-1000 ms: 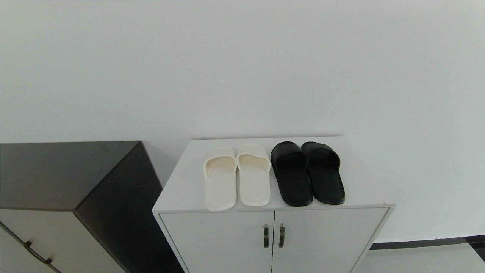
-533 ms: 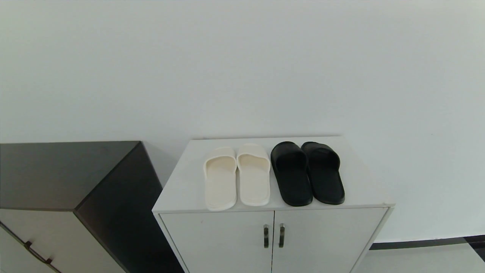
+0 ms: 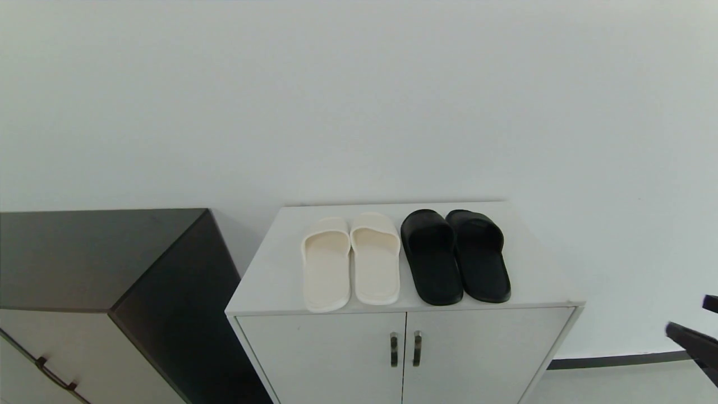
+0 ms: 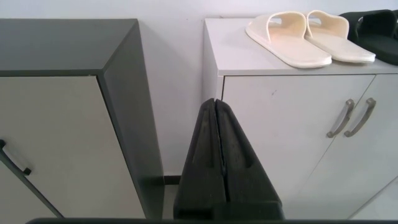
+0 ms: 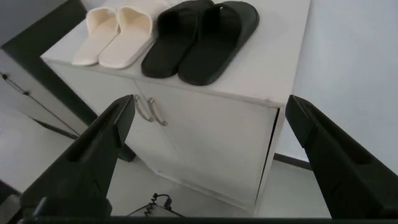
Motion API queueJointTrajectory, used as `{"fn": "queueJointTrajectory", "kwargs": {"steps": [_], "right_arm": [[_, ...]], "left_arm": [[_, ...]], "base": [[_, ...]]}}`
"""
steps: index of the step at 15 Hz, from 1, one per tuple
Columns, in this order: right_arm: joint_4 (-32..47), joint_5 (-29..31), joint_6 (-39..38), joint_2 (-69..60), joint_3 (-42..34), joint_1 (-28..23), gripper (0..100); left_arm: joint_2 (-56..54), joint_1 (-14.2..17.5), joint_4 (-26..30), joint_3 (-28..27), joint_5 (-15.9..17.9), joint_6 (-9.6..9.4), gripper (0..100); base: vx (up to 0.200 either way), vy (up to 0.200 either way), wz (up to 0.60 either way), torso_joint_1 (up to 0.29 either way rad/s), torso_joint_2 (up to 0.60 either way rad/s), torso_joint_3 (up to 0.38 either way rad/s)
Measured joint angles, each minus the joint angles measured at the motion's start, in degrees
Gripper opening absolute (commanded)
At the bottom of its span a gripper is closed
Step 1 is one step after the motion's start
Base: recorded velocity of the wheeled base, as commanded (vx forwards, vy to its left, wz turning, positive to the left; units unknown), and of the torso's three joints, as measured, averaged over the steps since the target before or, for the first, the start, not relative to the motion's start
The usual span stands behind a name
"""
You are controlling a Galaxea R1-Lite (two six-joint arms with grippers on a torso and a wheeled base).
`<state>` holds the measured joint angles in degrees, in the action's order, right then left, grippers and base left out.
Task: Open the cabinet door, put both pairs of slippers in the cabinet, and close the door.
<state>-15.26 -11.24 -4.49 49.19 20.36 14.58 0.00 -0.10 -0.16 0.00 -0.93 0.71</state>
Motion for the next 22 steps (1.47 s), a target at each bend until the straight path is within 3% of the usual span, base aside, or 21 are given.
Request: {"fn": "queueJointTrajectory", "kwargs": {"steps": [2,4,7,10,13,22], "right_arm": [[-6.2,12.4,-2.2,8.6,2.1,11.6,100],[-10.0,22.2,-5.2,18.2,5.5,19.9,100],[-14.9,32.8,-9.4,33.7,13.7,25.0,100],[-17.9,39.0,-11.4,46.1,24.6,26.4,100],[-18.4,43.2,-11.6,54.7,30.6,26.6,100],[-18.7,43.1,-8.9,70.9,47.1,20.9,100]], "left_arm": [[0.0,0.0,0.0,0.0,0.0,-0.02,0],[0.0,0.0,0.0,0.0,0.0,0.02,0],[0.0,0.0,0.0,0.0,0.0,0.05,0],[0.0,0.0,0.0,0.0,0.1,0.05,0],[0.0,0.0,0.0,0.0,0.1,0.05,0],[0.0,0.0,0.0,0.0,0.1,0.07,0]], "base": [[0.000,0.000,0.00,0.000,0.00,0.000],[0.000,0.000,0.00,0.000,0.00,0.000],[0.000,0.000,0.00,0.000,0.00,0.000],[0.000,0.000,0.00,0.000,0.00,0.000],[0.000,0.000,0.00,0.000,0.00,0.000],[0.000,0.000,0.00,0.000,0.00,0.000]]}}
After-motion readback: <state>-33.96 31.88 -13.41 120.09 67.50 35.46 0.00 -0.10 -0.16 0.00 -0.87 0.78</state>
